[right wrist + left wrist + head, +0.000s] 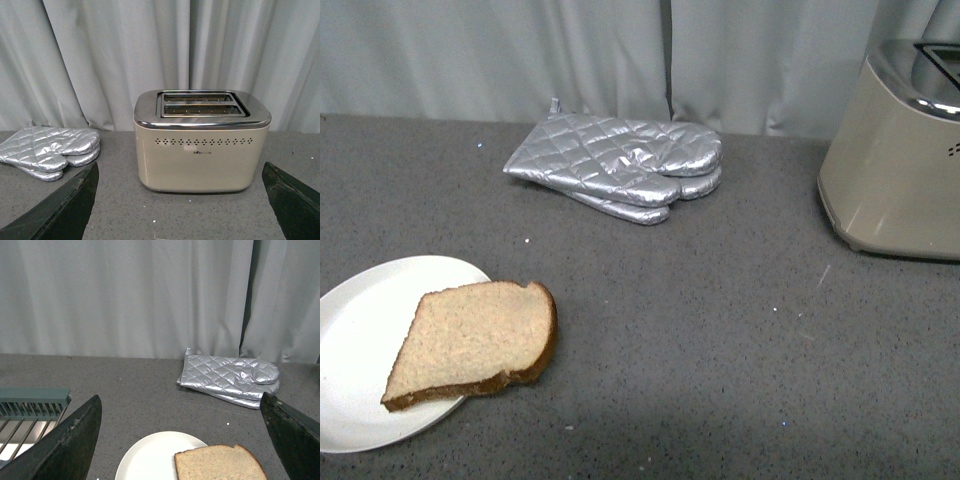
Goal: Put bread into toaster
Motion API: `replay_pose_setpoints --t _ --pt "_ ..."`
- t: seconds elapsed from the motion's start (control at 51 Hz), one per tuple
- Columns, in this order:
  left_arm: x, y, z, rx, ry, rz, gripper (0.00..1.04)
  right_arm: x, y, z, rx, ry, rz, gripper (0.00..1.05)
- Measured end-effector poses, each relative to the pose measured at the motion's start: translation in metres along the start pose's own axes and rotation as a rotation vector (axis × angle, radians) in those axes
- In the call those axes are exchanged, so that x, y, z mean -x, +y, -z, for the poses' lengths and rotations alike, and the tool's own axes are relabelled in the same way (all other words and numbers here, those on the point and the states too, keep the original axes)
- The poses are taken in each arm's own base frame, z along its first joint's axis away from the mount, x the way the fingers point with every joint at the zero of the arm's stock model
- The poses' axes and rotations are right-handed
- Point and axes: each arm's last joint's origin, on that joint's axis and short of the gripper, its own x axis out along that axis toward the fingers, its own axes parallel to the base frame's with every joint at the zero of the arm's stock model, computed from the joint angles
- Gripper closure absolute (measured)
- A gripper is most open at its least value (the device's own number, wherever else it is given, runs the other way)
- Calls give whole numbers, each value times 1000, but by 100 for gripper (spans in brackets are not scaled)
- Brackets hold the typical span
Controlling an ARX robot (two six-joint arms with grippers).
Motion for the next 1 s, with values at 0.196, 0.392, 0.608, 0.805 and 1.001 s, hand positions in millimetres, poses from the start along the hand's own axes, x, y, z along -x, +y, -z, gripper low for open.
replay_pose_setpoints --t 0.196,0.392,0.608,0.805,1.001 --pt "0 0 0 0 0 0 10 0 0 0 0 0 0 9" --pt "0 0 0 0 0 0 7 0 0 0 0 0 0 9" --pt "0 0 0 0 0 0 7 0 0 0 0 0 0 9" --pt "0 0 0 0 0 0 7 0 0 0 0 0 0 9" --pt "0 0 0 0 0 0 7 0 0 0 0 0 0 9"
